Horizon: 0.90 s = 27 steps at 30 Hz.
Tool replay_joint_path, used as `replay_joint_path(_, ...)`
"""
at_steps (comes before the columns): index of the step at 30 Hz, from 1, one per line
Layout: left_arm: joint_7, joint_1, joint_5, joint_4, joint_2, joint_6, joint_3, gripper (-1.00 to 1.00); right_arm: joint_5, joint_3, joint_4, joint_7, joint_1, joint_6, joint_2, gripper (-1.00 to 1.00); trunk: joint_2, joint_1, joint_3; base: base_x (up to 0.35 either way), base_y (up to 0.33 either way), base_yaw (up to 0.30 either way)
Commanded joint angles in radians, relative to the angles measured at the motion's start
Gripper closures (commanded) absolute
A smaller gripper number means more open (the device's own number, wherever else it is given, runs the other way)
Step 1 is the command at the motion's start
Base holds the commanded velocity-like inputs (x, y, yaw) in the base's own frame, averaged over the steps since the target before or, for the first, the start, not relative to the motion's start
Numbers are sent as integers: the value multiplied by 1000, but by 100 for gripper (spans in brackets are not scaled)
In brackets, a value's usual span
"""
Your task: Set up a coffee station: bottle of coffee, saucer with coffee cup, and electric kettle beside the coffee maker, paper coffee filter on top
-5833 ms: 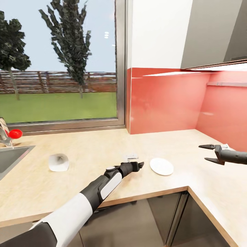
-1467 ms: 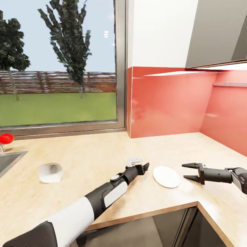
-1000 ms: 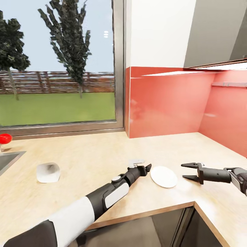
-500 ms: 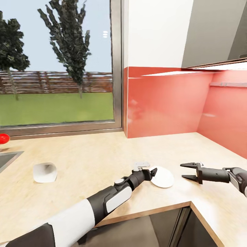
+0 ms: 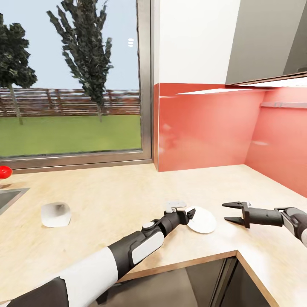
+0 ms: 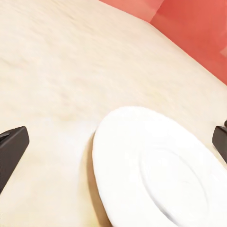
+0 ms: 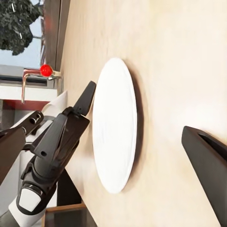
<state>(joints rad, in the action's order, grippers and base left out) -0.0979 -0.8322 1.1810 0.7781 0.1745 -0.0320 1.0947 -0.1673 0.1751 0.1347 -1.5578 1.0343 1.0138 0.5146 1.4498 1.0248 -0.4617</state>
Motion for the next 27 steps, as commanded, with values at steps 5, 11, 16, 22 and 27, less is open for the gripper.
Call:
replay_joint_path(5, -6, 9, 25, -4, 0, 58, 7, -100, 9, 52, -4, -2, -10, 33, -10, -100, 0, 0, -2, 0, 0, 0)
replay_joint_path(11, -5, 10, 25, -4, 0, 58, 7, -100, 12, 52, -5, -1, -10, 32, -49, -100, 0, 0, -2, 0, 0, 0)
replay_joint_path(16, -5, 9, 25, -5, 0, 58, 7, -100, 16, 54, -5, 2, -10, 19, -83, -100, 0, 0, -2, 0, 0, 0)
replay_joint_path(22, -5, 9, 25, -4, 0, 58, 7, -100, 18, 55, -5, 3, -10, 17, -109, -100, 0, 0, -2, 0, 0, 0)
replay_joint_path(27, -5, 10, 25, -3, 0, 58, 7, -100, 18, 56, -6, 4, -10, 16, -120, -100, 0, 0, -2, 0, 0, 0)
